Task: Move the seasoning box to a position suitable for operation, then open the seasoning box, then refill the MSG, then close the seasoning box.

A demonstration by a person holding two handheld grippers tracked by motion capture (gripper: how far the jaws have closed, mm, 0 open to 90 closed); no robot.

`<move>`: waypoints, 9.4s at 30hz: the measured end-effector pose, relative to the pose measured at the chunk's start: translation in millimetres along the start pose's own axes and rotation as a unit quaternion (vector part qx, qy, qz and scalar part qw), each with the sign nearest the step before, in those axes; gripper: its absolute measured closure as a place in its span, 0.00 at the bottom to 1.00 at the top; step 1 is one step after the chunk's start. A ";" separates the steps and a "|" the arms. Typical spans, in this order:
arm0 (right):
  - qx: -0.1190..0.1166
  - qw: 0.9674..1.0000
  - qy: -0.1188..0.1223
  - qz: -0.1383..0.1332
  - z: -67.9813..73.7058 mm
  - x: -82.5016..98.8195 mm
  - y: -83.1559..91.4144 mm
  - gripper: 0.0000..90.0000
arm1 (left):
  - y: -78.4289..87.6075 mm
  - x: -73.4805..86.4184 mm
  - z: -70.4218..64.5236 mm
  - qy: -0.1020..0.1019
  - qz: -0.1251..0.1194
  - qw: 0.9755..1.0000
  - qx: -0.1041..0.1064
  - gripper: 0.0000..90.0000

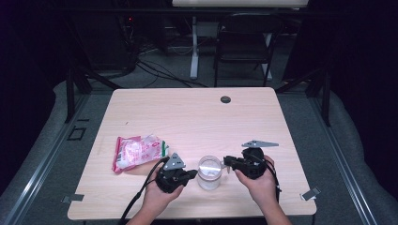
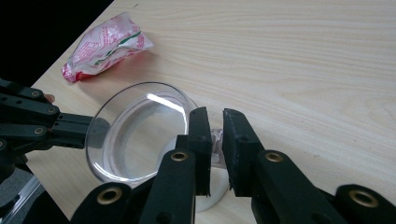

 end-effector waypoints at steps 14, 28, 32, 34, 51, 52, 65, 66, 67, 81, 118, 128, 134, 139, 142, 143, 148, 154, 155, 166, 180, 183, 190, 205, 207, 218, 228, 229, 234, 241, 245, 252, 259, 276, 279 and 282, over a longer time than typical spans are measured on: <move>-0.006 1.000 -0.007 -0.001 -2.3 0.4 -0.6 0.90 | 3.3 -1.5 -0.7 0.002 -0.009 1.000 0.001 1.00; -0.012 1.000 -0.011 -0.002 -4.0 0.8 -0.8 0.90 | 6.1 -3.4 -1.5 0.002 -0.017 1.000 0.006 1.00; -0.013 1.000 -0.012 -0.002 -4.0 0.7 -1.0 0.90 | 6.4 -3.6 -1.7 0.003 -0.020 1.000 0.006 1.00; -0.014 1.000 -0.014 -0.003 -4.4 0.8 -1.1 0.90 | 7.1 -3.9 -2.0 0.003 -0.021 1.000 0.005 1.00; -0.013 1.000 -0.015 -0.006 -5.3 1.6 -0.8 0.92 | 9.7 -6.3 -3.4 0.006 -0.036 0.999 0.011 1.00; -0.013 1.000 -0.015 -0.007 -5.3 1.8 -0.8 0.92 | 9.6 -6.3 -3.3 0.006 -0.036 0.999 0.011 1.00; -0.010 1.000 -0.017 -0.009 -5.6 2.7 -0.6 0.89 | 6.7 -6.8 -5.1 0.002 -0.031 0.999 0.016 0.99; -0.008 1.000 -0.016 -0.010 -5.4 2.8 -0.4 0.88 | 6.7 -7.1 -5.3 0.001 -0.030 0.999 0.016 0.99; -0.007 1.000 -0.015 -0.011 -5.2 3.0 -0.4 0.88 | 6.6 -7.3 -5.7 0.000 -0.031 0.999 0.017 0.99; -0.008 0.999 0.018 -0.025 2.8 5.2 17.7 0.77 | 6.2 -19.6 -8.8 -0.011 -0.041 0.999 0.026 0.99; 0.012 0.988 0.151 -0.038 44.7 20.2 28.2 0.50 | 4.8 -39.5 -16.4 -0.014 -0.056 0.998 0.014 0.72; 0.025 0.988 0.145 -0.049 39.7 19.8 25.0 0.54 | -0.9 -33.4 -9.6 -0.011 -0.051 0.999 -0.014 0.61; 0.021 0.989 0.137 -0.052 37.1 18.9 26.3 0.56 | -8.1 -27.8 -3.9 -0.010 -0.036 0.999 -0.037 0.59; 0.021 0.990 0.131 -0.054 34.1 18.2 28.8 0.59 | -12.1 -24.7 -1.7 -0.008 -0.036 0.998 -0.047 0.59; 0.022 0.990 0.126 -0.058 32.2 17.1 30.7 0.59 | -11.8 -23.0 0.4 -0.003 -0.035 0.998 -0.049 0.58; 0.022 0.990 0.125 -0.058 31.5 16.8 31.1 0.60 | -11.7 -22.5 1.3 -0.005 -0.034 0.998 -0.049 0.58; 0.027 0.991 0.118 -0.064 27.9 16.4 31.7 0.63 | -14.6 -19.7 3.6 0.003 -0.026 0.999 -0.048 0.59; 0.030 0.991 0.111 -0.061 22.6 16.0 32.7 0.66 | -16.5 -18.5 3.5 0.004 -0.028 0.999 -0.036 0.65; 0.029 0.992 0.109 -0.061 21.7 16.0 32.6 0.66 | -16.4 -18.5 3.3 0.003 -0.028 0.999 -0.036 0.66; 0.039 0.993 0.099 -0.056 15.7 17.0 30.0 0.68 | -18.2 -17.0 3.1 0.005 -0.033 0.999 -0.027 0.69; 0.030 0.994 0.093 -0.045 12.7 21.2 19.1 0.66 | -18.4 -16.9 3.2 0.007 -0.034 0.999 -0.028 0.68; 0.024 0.993 0.105 -0.038 12.7 22.4 17.5 0.62 | -17.7 -17.5 3.5 0.007 -0.031 0.999 -0.028 0.68; 0.024 0.994 0.108 -0.022 5.7 28.0 13.3 0.63 | -12.2 -21.5 8.2 0.016 -0.046 0.998 -0.031 0.68; 0.047 0.993 0.111 -0.004 -12.5 43.9 -12.6 0.73 | -6.7 -21.9 12.3 0.018 -0.056 0.997 -0.042 0.68; 0.051 0.993 0.106 -0.003 -13.5 44.3 -15.3 0.77 | -5.3 -21.0 12.8 0.022 -0.055 0.997 -0.044 0.68; 0.029 0.997 0.068 -0.008 -19.6 40.4 -25.9 0.91 | 5.7 -15.6 15.0 0.033 -0.059 0.996 -0.059 0.68; 0.013 0.999 0.037 -0.006 -31.6 25.7 -37.0 0.93 | 25.8 -3.2 22.8 0.052 -0.068 0.992 -0.087 0.68; 0.007 0.999 0.031 -0.005 -33.3 24.0 -39.2 0.93 | 28.8 -1.7 23.7 0.055 -0.070 0.992 -0.092 0.68; 0.003 1.000 0.030 0.001 -36.7 14.4 -48.0 0.93 | 47.0 5.6 30.3 0.072 -0.079 0.988 -0.113 0.68; -0.001 1.000 0.016 0.006 -37.2 4.2 -59.5 0.94 | 71.9 17.5 39.9 0.089 -0.098 0.981 -0.144 0.64; -0.004 1.000 0.014 0.007 -37.0 -0.7 -65.2 0.94 | 87.0 25.3 46.4 0.093 -0.114 0.973 -0.180 0.62; -0.005 1.000 0.009 0.011 -36.7 -4.0 -72.3 0.94 | 96.0 40.1 61.6 0.126 -0.113 0.966 -0.194 0.61; 0.000 1.000 0.013 0.012 -36.6 -4.2 -71.6 0.91 | 90.6 44.9 69.2 0.119 -0.088 0.966 -0.212 0.59; 0.011 1.000 0.006 0.005 -41.3 4.7 -52.3 0.83 | 62.1 31.8 67.8 0.079 -0.041 0.977 -0.195 0.49; 0.016 1.000 0.011 0.008 -41.7 6.3 -49.7 0.81 | 58.6 28.9 67.1 0.068 -0.029 0.976 -0.205 0.48; 0.017 1.000 0.011 0.003 -41.9 7.8 -46.6 0.80 | 54.2 27.0 67.9 0.065 -0.026 0.977 -0.203 0.46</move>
Point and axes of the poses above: each handheld gripper's, and its own axes: y roughly backward along the jaws, x roughly out of its underside, z roughly to its left, the point moved 1 cm from there along -y, roughly forward along the jaws, and after that the axes turned 10 degrees about x, right-handed, at the moved point
